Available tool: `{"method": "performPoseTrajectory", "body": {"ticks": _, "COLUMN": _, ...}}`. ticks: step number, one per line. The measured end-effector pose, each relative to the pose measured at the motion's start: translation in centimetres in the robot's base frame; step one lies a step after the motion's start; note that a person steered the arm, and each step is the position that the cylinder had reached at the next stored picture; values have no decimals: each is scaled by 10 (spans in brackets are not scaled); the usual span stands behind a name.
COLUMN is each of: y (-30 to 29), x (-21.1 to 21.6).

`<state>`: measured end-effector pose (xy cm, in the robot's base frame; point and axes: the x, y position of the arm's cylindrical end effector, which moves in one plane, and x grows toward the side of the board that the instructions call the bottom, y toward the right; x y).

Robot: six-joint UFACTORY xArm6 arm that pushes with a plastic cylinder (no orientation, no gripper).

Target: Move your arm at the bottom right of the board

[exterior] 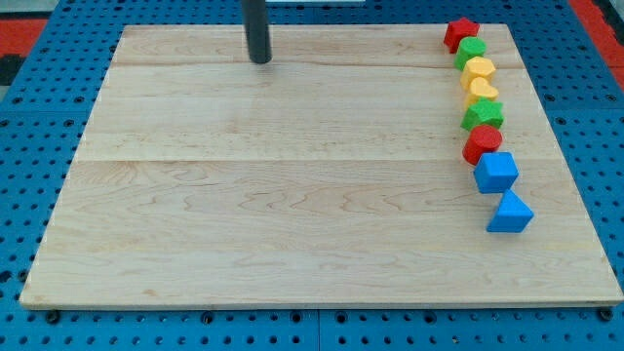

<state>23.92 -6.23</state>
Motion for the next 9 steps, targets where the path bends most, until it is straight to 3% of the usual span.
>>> {"method": "performPoseTrajectory", "body": {"ticks": 1, "y": 24, "x": -40}}
{"method": "performPoseTrajectory", "body": {"ticks": 6, "y": 170, "x": -48}}
{"method": "performPoseTrajectory", "body": {"ticks": 7, "y": 126, "x": -16}}
{"method": "performPoseTrajectory", "body": {"ticks": 9, "y": 109, "x": 235}}
